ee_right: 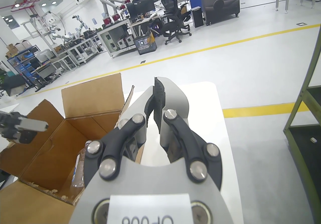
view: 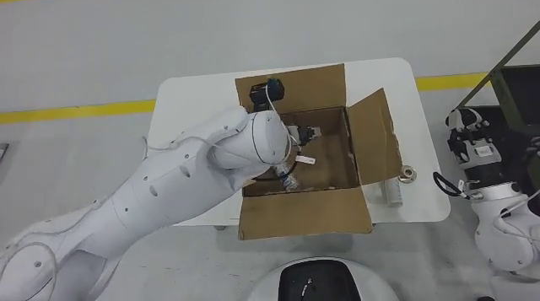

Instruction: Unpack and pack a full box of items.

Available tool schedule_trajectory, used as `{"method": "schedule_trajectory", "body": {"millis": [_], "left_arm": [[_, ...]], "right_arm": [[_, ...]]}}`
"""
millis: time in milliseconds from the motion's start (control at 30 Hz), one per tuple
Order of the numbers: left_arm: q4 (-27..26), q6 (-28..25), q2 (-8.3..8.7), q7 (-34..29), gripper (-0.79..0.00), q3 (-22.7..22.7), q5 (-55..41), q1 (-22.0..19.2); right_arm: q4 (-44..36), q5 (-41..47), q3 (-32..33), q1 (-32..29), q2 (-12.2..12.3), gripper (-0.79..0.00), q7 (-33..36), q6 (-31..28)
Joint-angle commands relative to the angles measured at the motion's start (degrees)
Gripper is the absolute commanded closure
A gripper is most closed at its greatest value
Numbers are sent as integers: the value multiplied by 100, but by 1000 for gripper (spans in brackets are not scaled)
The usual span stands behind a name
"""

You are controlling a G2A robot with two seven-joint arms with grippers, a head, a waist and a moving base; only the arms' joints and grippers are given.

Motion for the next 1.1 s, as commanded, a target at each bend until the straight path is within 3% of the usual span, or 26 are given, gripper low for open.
{"method": "schedule_trajectory", "body": {"millis": [0,100,267,367,500,667,1067], "left_arm": [[-481,-7,370,206,-785,-461,188,238],[-1091,-7,852,411,-785,-1140,392,747],[-1645,-7,1570,483,-785,-2221,846,1817],[-1835,-7,1920,551,-785,-2911,1107,2537],[-2073,-7,2256,636,-785,-3893,1123,3533],[-2232,-7,2508,708,-785,-4947,1015,4654],[-2249,-7,2519,715,-785,-5007,1004,4717]], "right_arm": [[-1,-22,-24,1,1,0,1,2],[-9,-50,-52,4,3,0,16,8],[-40,-95,-93,25,9,0,40,5],[-63,-113,-115,38,12,0,49,2],[-75,-154,-154,49,16,0,60,-2],[-76,-200,-202,67,20,0,66,-3],[-96,-193,-225,77,24,0,43,-48]]}}
